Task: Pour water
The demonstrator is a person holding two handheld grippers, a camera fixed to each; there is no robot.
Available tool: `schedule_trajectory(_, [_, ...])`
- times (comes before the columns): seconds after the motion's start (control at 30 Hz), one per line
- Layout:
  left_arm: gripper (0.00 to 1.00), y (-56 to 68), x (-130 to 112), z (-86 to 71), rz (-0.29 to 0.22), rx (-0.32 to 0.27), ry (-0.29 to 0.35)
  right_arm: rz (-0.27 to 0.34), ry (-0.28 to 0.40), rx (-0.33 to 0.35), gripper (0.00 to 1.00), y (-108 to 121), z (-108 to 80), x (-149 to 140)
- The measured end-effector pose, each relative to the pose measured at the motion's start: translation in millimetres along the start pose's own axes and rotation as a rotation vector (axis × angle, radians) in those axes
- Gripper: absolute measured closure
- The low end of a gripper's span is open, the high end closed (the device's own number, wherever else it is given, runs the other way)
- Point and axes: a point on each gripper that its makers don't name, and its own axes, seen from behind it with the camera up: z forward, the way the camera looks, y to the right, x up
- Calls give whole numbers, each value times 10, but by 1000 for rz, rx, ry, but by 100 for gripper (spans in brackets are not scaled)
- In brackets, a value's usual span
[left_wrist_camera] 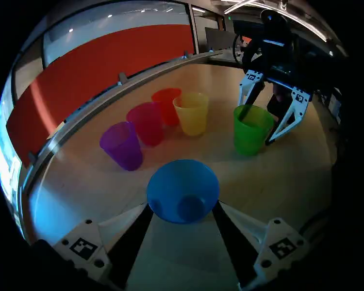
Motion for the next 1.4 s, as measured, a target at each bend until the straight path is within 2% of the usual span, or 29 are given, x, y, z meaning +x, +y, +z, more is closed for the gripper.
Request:
schedule_trajectory(0.4, [13,-43,-96,-78,-4,25,-12,19,-2,-23,7,-8,-119,-101])
schedule_trajectory(0.83, [13,-56,-229,-243,-31,52,-18,33,-7,-61,7,-29,-315,-221])
schedule_trajectory(1.4, [13,-69,-362,-477,-56,106,-12,46,-3,-137,7,-25,-665,-341])
